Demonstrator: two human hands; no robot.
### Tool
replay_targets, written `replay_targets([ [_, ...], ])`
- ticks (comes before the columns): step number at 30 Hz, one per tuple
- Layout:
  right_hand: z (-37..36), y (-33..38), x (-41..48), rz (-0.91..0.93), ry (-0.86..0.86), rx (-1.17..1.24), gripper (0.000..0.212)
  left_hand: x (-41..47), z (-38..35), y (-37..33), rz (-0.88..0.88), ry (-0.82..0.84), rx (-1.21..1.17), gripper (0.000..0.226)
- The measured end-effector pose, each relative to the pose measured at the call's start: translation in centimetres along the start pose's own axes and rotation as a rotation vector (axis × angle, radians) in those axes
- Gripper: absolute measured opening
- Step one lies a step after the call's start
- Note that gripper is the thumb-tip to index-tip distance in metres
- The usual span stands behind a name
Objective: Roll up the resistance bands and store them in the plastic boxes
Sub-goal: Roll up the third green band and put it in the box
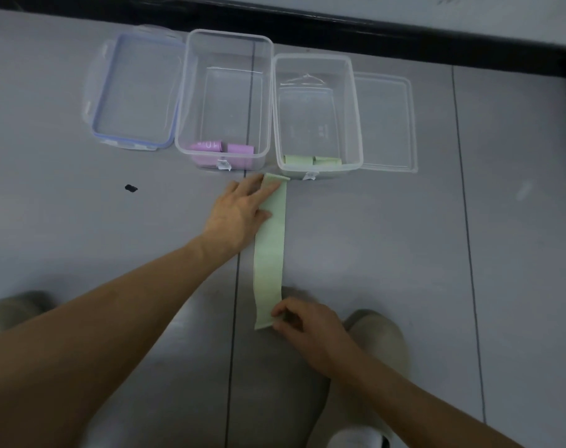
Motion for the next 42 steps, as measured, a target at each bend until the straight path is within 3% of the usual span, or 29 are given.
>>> replay_targets([
  [3, -0.3, -0.5, -0.6, 0.044, -0.023, -0.106, 0.012, -2.7, 1.0, -0.7, 0.086, -0.086, -0.014, 0.046],
  [6, -0.5, -1.2, -1.0, 0.034, -0.030, -0.207, 0.012, -8.1, 0.7, -3.4, -0.095, -0.158, -0.006, 0.025],
  [9, -0.8, -1.7, -1.3, 0.063, -0.007, -0.272, 0.014, -13.7, -0.9, -5.6, -0.264, -0.017, -0.022, 0.016],
  [13, -1.7, -1.5, -1.4, 0.127, 0.025, -0.417, 0.022, -17.3, -2.1, -6.3, -0.175, 0.093, -0.012, 0.028],
  [18, -2.0, -0.5, -1.3, 0.225, -0.022, -0.514, 0.015, -18.3, -2.7, -6.7, -0.220, 0.114, -0.056, 0.015],
  [22, -2.0, -0.6, -1.0, 0.199, -0.055, -0.449, 0.014, -18.4, -2.8, -6.3, -0.250, 0.135, -0.029, 0.015],
  [35, -2.4, -1.7, -0.7, 0.074, -0.017, -0.259, 0.009, -18.9, -2.9, -7.2, -0.103, 0.114, -0.026, 0.005],
  [42, -2.4, -2.1, -0.5, 0.077, -0.007, -0.284, 0.018, -18.4, -3.0, -7.2, -0.036, 0.194, 0.008, 0.021],
])
Point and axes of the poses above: each hand's wrist, its own x-axis towards the middle knuckle, its own z-axis out of the back of the hand, y = z × x, the point moved 5 cm from there along x, towards the middle knuckle, and after that the axes turned 15 degrees about x, right-handed, at the moved point
